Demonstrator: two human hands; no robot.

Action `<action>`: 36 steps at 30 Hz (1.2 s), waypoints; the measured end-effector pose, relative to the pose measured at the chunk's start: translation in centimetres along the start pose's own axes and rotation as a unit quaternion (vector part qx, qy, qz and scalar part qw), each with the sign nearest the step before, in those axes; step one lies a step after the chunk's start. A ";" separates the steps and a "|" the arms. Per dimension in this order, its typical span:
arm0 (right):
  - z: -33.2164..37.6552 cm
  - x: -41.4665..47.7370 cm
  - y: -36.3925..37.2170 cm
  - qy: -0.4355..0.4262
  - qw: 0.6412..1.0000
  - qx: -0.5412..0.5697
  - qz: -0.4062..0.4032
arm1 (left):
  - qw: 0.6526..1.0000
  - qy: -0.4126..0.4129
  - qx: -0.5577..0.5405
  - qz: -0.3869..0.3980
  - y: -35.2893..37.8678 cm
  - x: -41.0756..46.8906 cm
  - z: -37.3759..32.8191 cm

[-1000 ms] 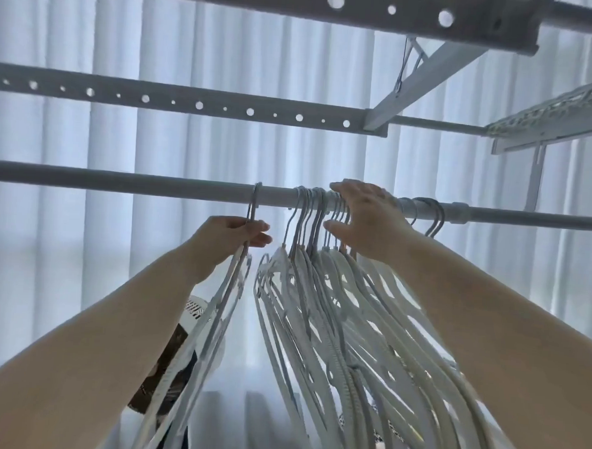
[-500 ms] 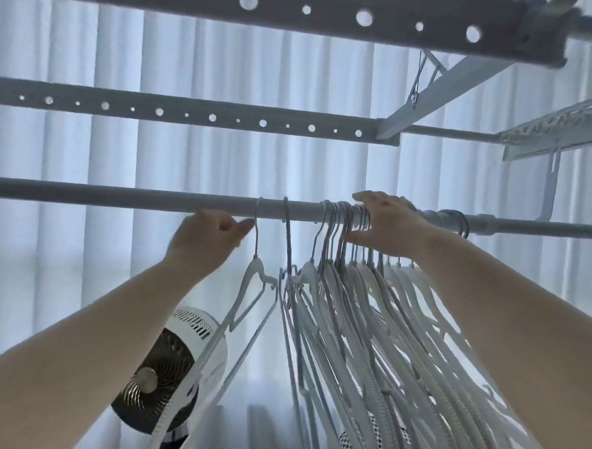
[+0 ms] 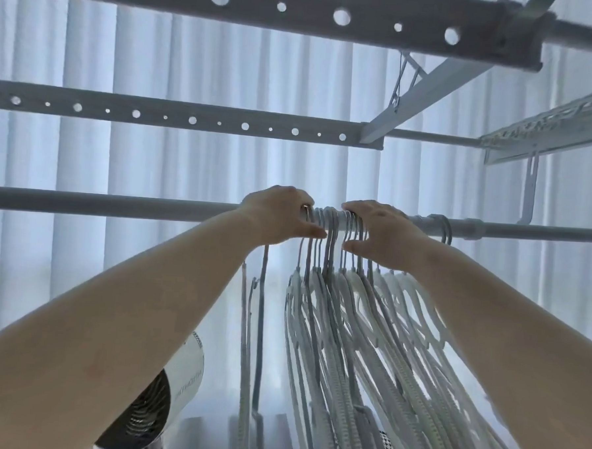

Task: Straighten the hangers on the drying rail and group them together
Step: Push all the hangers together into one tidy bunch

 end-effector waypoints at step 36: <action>0.3 -0.7 0.2 0.000 0.999 0.031 -0.011 | 0.999 -0.017 0.014 0.023 -1.2 -1.8 2.6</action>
Point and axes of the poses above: each hand's wrist, its own x-axis towards the middle knuckle, its own y-axis out of the palm, z = x × y, the point moved 1 cm from there along x, towards the middle knuckle, and after that the axes turned 8 degrees about x, right-handed, at the moved point
